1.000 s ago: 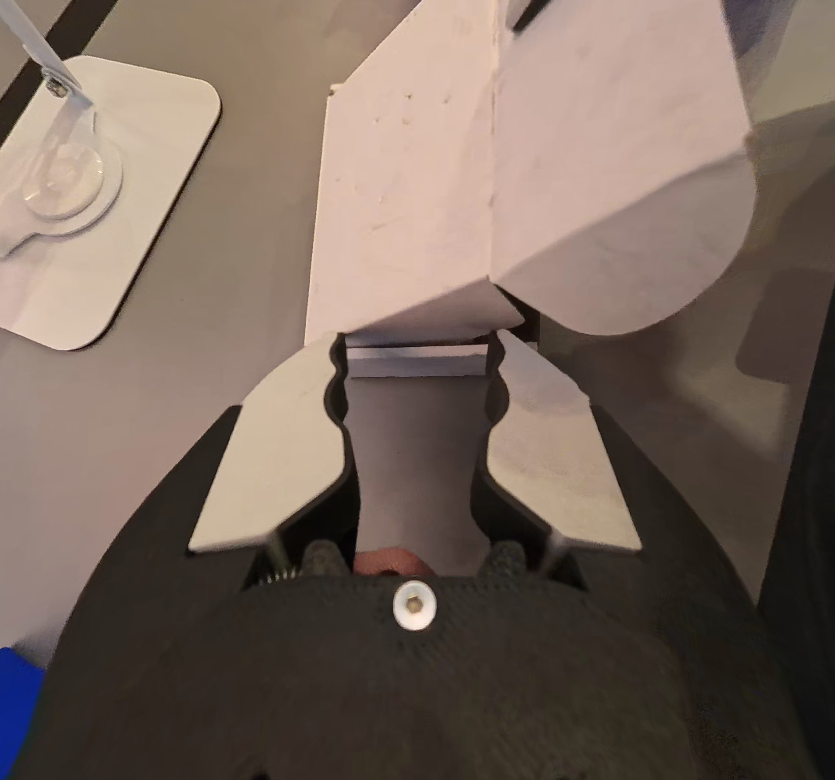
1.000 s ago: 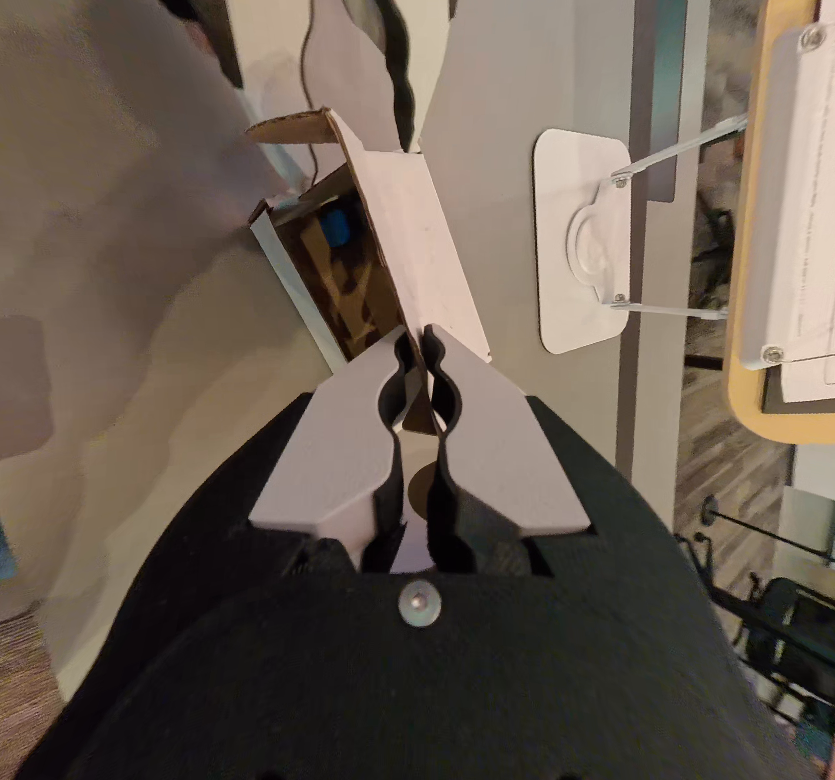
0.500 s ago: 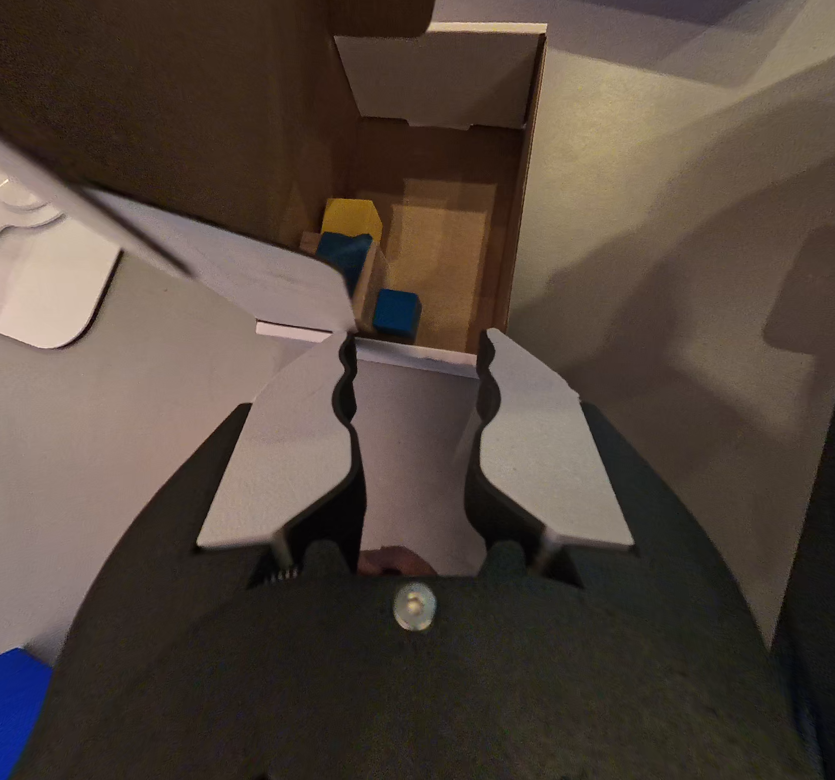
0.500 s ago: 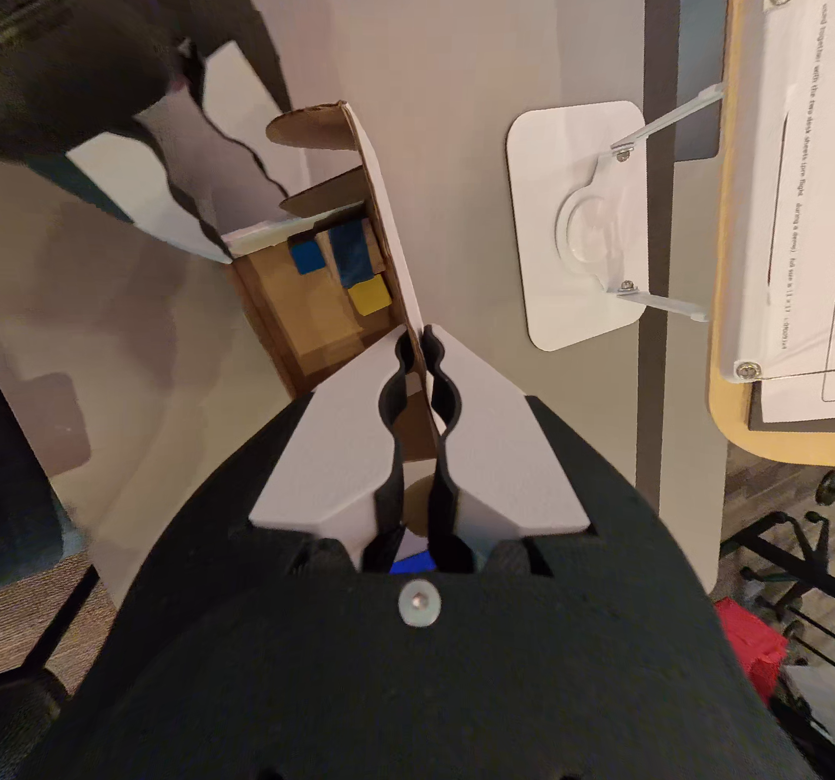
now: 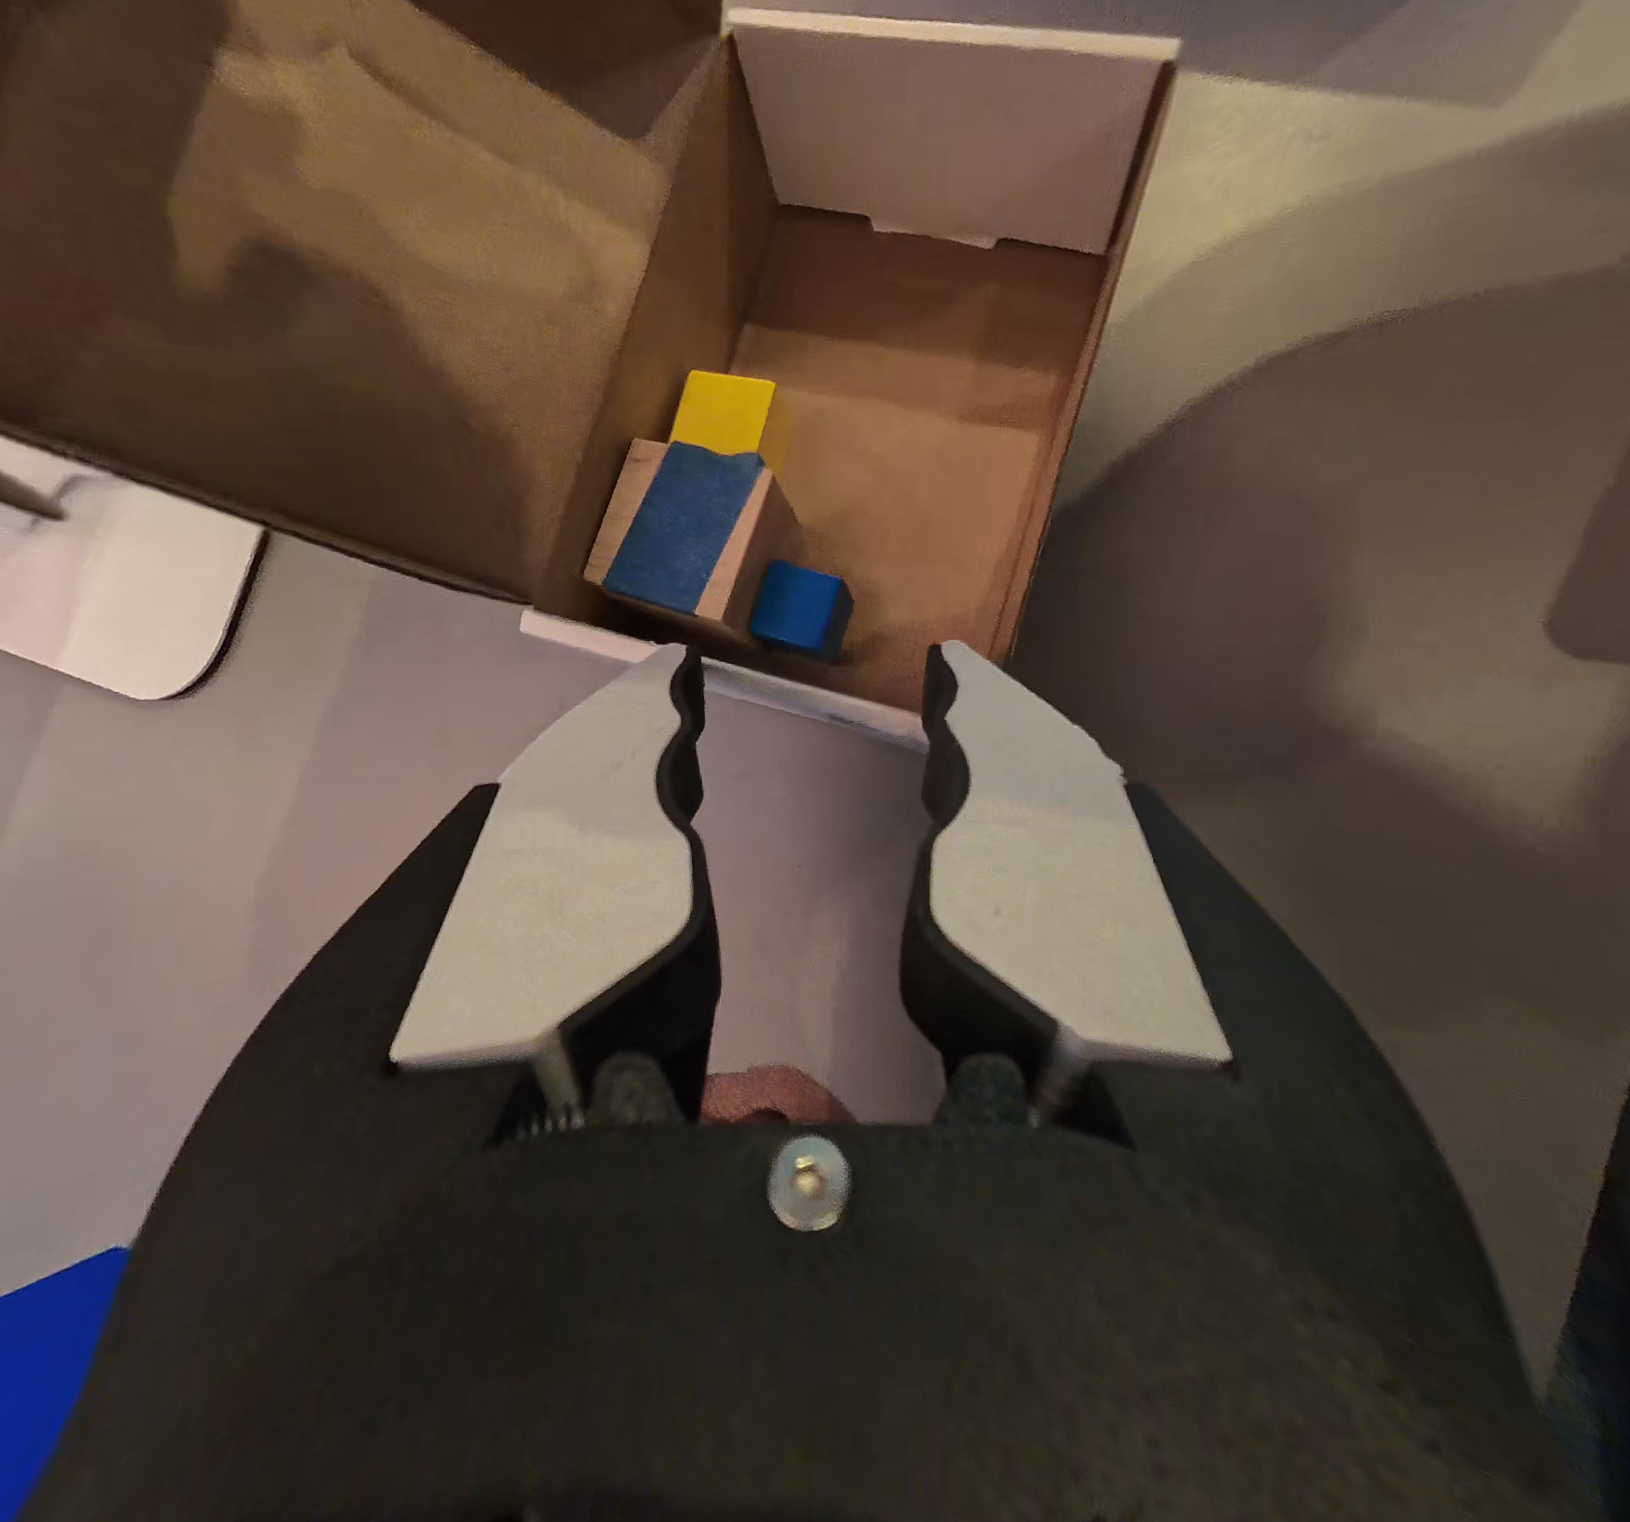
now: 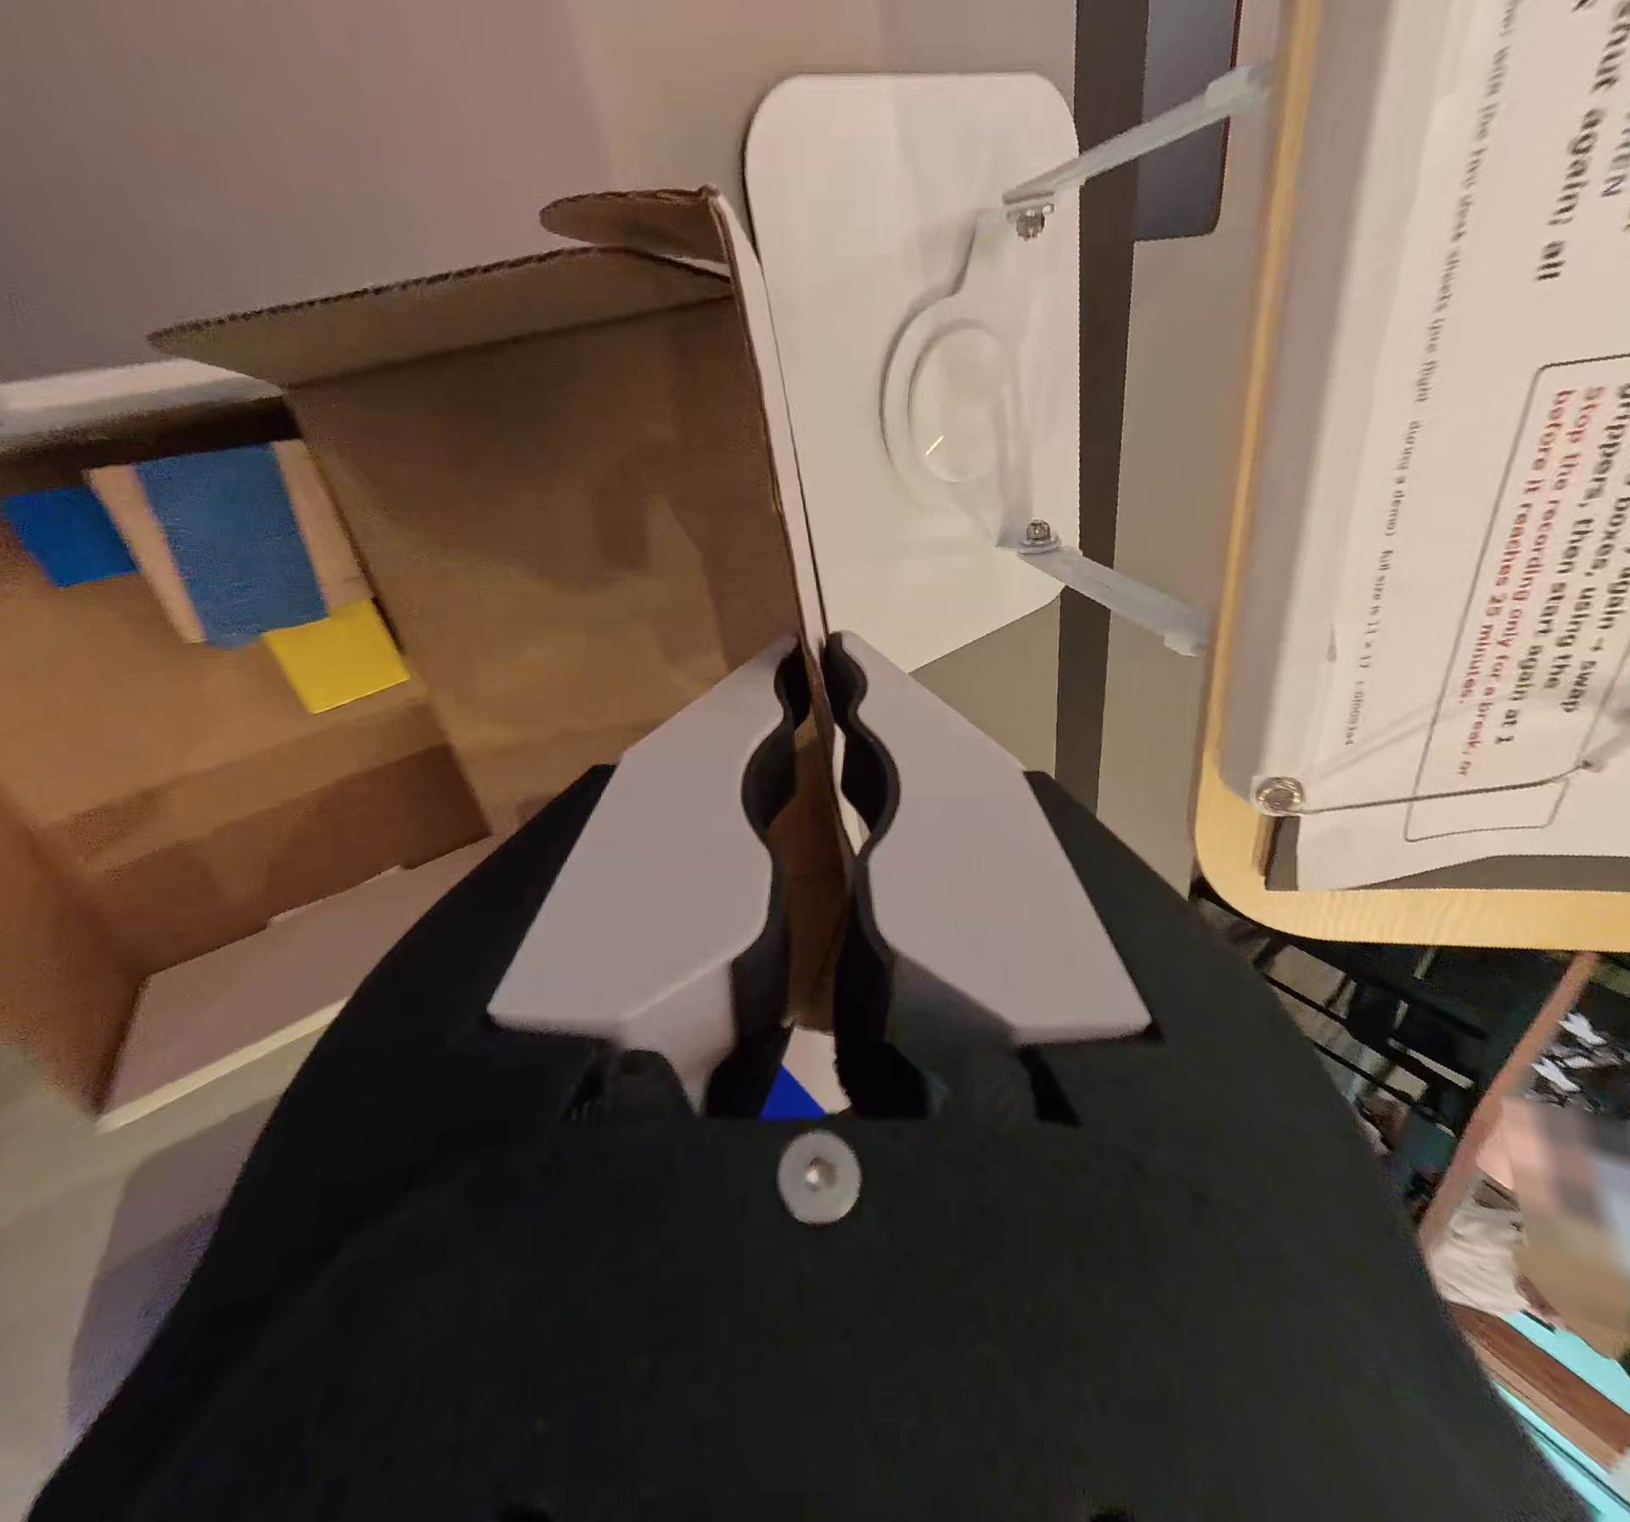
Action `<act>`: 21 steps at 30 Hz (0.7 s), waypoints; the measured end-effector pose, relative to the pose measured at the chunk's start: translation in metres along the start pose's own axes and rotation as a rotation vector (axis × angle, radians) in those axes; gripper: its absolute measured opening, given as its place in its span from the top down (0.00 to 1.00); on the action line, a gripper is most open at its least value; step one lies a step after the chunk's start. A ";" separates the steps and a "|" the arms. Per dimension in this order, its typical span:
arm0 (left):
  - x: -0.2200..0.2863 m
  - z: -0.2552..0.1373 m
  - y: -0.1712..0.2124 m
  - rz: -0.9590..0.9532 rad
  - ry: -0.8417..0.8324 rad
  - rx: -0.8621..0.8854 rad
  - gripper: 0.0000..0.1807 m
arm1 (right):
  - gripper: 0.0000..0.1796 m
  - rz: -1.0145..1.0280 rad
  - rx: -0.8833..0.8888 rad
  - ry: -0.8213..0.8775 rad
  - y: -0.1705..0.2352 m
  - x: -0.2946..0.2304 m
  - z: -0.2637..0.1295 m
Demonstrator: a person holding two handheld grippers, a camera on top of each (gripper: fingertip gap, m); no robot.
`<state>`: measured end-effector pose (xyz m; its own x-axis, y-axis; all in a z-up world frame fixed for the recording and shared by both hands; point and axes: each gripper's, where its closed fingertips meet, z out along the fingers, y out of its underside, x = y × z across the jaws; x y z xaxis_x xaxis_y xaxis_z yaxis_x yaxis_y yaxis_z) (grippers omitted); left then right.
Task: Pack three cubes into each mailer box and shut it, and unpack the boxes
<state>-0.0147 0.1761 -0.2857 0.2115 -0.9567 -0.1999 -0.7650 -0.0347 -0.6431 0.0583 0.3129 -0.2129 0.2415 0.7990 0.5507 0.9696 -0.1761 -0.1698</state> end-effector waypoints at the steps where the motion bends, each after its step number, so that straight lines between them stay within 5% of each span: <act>1: 0.000 0.000 0.000 0.001 -0.002 0.001 0.74 | 1.00 -0.002 -0.006 0.014 0.003 -0.001 0.008; 8: 0.005 0.000 -0.002 0.001 0.005 0.001 0.73 | 0.97 0.042 -0.050 0.025 0.028 -0.016 0.047; 21: -0.046 0.003 -0.011 -0.377 -0.004 0.141 0.69 | 0.99 0.026 -0.005 0.164 0.023 -0.011 0.022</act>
<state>-0.0141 0.2210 -0.2713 0.4636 -0.8835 0.0666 -0.5423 -0.3425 -0.7672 0.0770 0.3126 -0.2409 0.2691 0.6897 0.6723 0.9631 -0.1989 -0.1815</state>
